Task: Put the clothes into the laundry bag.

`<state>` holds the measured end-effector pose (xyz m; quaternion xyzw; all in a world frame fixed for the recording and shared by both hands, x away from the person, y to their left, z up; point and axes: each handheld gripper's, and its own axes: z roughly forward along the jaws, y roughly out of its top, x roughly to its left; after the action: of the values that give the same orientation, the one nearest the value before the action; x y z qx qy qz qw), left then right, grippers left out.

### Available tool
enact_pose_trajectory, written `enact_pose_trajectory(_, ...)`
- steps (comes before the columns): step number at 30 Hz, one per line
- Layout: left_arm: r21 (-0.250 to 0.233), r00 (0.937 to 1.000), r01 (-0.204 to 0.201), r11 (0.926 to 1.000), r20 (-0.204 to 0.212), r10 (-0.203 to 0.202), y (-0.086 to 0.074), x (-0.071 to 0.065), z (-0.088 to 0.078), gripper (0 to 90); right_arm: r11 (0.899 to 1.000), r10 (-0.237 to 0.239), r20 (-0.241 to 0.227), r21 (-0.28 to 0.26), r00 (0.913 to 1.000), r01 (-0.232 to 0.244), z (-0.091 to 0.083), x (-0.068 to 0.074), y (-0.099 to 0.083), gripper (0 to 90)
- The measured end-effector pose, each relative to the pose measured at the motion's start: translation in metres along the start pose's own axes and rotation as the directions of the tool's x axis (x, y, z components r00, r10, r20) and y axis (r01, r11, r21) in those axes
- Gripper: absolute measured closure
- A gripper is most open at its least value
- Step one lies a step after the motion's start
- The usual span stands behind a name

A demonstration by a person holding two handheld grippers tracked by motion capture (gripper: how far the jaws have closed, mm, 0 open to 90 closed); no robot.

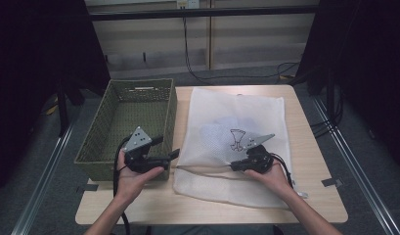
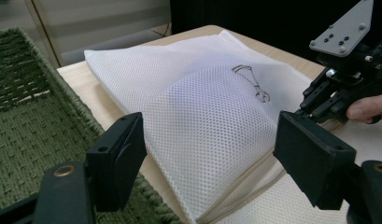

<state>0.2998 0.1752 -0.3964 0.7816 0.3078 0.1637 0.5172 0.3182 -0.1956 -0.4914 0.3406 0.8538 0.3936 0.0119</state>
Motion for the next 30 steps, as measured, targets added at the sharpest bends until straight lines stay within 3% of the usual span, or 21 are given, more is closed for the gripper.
enact_pose_trajectory(9, 0.001, 0.9997, 0.0, 1.0, -0.024, 0.0, -0.001, 0.001, -0.004, 24.9, 0.998, -0.029, -0.023, 0.05, 0.9993, 0.031, 0.003, -0.007, -0.004, 86.6)
enact_pose_trajectory(12, -0.001, 0.9999, -0.005, 1.0, -0.014, 0.005, -0.002, 0.001, -0.003, 24.9, 0.998, -0.026, -0.023, 0.055, 0.9994, 0.027, 0.001, -0.011, -0.006, 86.5)
enact_pose_trajectory(19, -0.016, 0.9997, 0.009, 0.9998, -0.021, -0.009, -0.004, 0.003, -0.005, 24.3, 0.999, -0.025, 0.046, 0.041, 0.9986, 0.024, -0.006, -0.02, -0.009, 85.9)
enact_pose_trajectory(27, -0.007, 0.9992, 0.013, 0.9999, -0.037, -0.014, -0.011, 0.007, -0.008, 24.0, 0.999, -0.003, 0.05, 0.043, 0.9988, 0.001, -0.008, -0.017, -0.008, 83.8)
enact_pose_trajectory(30, -0.016, 0.999, 0.018, 0.9997, -0.041, -0.018, -0.011, 0.009, -0.01, 23.7, 1.0, 0.014, 0.037, -0.009, 0.9992, -0.013, -0.017, -0.016, -0.007, 80.1)
